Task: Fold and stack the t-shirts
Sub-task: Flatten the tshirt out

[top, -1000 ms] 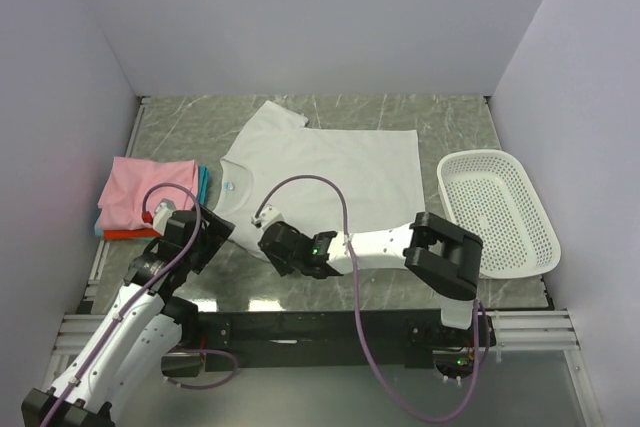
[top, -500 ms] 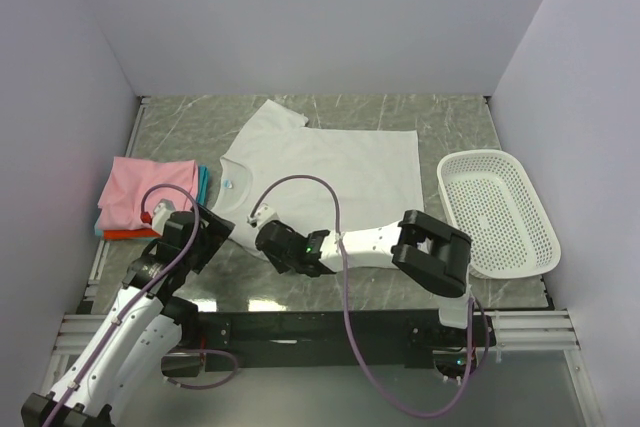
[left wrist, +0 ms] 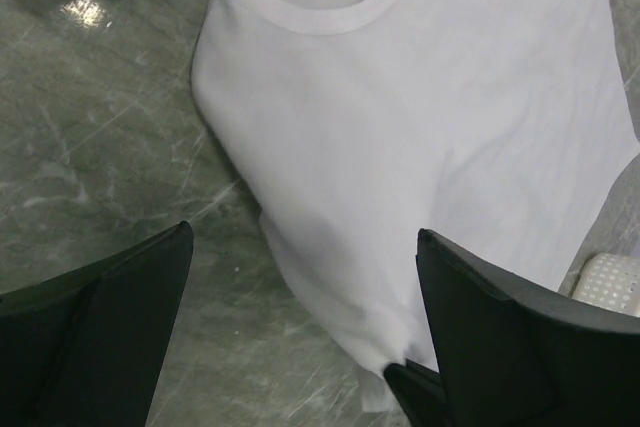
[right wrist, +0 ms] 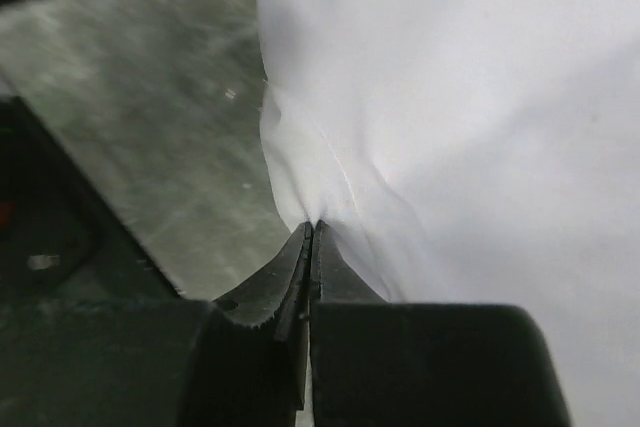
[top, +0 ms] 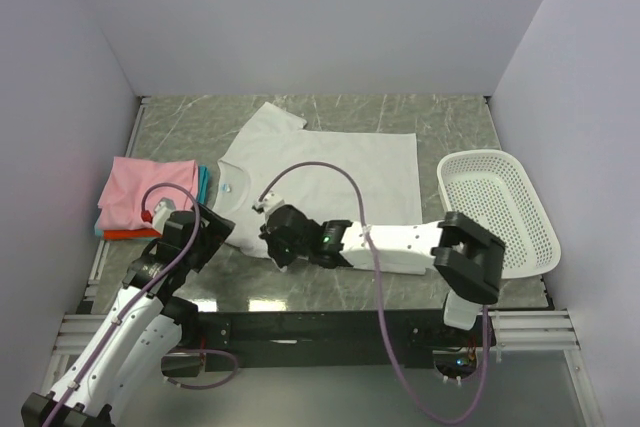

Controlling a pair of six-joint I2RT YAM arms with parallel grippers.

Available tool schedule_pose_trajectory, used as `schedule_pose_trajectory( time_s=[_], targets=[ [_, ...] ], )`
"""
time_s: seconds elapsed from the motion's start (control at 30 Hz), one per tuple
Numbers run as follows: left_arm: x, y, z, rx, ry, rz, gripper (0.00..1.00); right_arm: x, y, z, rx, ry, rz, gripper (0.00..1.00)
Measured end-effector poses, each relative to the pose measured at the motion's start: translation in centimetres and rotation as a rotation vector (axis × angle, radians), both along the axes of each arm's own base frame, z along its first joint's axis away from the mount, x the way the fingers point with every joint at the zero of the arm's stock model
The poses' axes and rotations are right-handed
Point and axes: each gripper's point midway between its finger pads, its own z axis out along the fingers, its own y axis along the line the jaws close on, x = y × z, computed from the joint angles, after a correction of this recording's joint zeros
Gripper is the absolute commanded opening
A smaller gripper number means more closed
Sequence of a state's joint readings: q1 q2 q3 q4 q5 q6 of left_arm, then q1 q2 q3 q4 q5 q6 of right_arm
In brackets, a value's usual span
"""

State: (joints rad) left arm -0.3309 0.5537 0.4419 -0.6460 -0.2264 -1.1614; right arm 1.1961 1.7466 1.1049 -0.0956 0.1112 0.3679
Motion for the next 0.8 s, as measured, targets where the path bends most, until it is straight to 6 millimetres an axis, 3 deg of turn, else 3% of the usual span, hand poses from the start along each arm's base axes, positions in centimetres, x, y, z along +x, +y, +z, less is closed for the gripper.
schedule_pose_trajectory(
  time_s=[0.13,0.23,0.37,0.57,0.67,0.7,0.8],
  targets=[
    [0.2,-0.3,0.2,0.0,-0.013,-0.025,0.99,1.1,-0.1,3.7,0.117,0.042,-0.01,0.0],
    [0.3,-0.6,0.3,-0.001,-0.015,-0.04,0.99,2.9,-0.8,4.2,0.161,0.099,-0.044,0.0],
    [0.5,-1.0,0.4,-0.006,-0.023,-0.066,0.99,5.9,-2.2,3.3,0.2,0.218,-0.118,0.0],
    [0.9,-2.6,0.1,-0.049,-0.04,-0.139,0.99,9.8,-3.4,-0.1,0.23,0.413,-0.223,0.0],
    [0.7,-3.8,-1.3,-0.082,-0.016,-0.2,0.99,10.6,-3.7,-1.6,0.21,0.461,-0.269,0.13],
    [0.5,-4.3,-1.8,-0.092,-0.008,-0.223,0.99,11.0,-3.7,-1.9,0.201,0.468,-0.286,0.31],
    [0.0,-5.7,-2.8,-0.103,0.024,-0.29,0.99,11.8,-3.8,-1.9,0.178,0.456,-0.317,0.57]
  ],
)
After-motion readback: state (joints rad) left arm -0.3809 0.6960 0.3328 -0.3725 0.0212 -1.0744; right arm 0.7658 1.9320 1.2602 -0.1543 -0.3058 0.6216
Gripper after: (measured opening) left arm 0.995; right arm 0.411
